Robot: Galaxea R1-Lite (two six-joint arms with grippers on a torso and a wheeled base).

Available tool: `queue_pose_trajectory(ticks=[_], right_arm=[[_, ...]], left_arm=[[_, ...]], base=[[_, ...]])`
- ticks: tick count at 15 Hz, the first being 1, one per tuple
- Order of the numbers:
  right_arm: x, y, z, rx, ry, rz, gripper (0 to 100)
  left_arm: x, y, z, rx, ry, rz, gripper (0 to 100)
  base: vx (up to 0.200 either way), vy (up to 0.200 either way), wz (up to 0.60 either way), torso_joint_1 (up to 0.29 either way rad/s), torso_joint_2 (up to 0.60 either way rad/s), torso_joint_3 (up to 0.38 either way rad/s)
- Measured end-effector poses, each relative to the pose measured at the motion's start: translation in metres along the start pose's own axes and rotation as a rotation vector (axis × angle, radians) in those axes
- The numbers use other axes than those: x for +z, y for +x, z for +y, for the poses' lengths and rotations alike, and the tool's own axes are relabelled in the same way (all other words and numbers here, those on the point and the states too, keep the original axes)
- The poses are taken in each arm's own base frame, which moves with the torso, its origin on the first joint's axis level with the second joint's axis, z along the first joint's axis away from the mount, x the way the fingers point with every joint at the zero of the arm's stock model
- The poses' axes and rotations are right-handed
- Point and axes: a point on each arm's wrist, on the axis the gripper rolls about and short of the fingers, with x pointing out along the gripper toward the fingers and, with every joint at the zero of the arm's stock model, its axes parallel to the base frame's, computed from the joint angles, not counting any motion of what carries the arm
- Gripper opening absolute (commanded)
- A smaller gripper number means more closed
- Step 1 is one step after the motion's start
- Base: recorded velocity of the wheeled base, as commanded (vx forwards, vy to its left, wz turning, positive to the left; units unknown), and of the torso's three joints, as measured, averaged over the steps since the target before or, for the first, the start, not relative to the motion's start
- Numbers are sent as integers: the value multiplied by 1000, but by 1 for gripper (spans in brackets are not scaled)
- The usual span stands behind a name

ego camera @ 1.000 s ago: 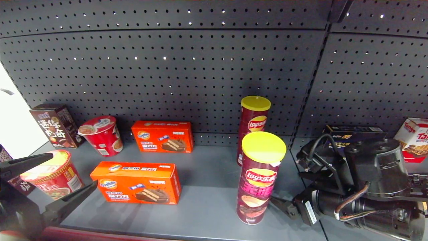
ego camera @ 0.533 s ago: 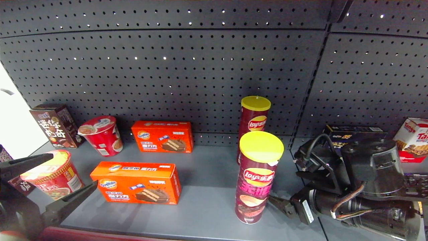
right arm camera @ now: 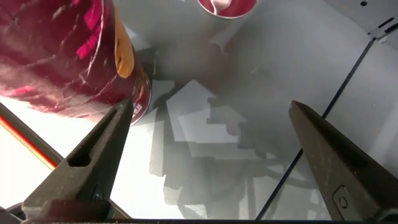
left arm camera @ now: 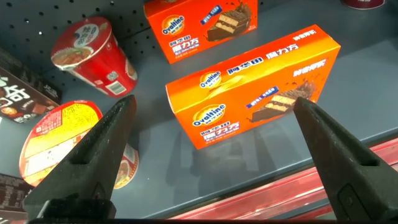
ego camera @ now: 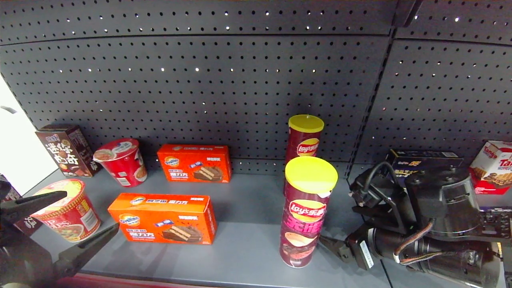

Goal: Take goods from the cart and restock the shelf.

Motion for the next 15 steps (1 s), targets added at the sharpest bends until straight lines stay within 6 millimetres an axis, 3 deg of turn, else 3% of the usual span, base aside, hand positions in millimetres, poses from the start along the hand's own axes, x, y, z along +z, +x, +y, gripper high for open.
queue_pose_trajectory(ticks=[3, 5, 9, 15], right_arm=[[4, 1, -11, -42, 24, -9, 100], [20, 7, -24, -107, 53, -45, 100], [44, 30, -38, -234, 84, -74, 100], [54, 70, -60, -326, 117, -53, 100]], left_arm=[[-1, -1, 0, 1, -17, 0, 100], [0, -1, 0, 0, -18, -1, 100], [0, -1, 0, 2, -17, -6, 100], [3, -2, 1, 7, -18, -14, 100]], base=[[0, 0, 0, 0, 0, 0], [0, 0, 0, 0, 0, 0], [0, 0, 0, 0, 0, 0], [0, 0, 0, 0, 0, 0]])
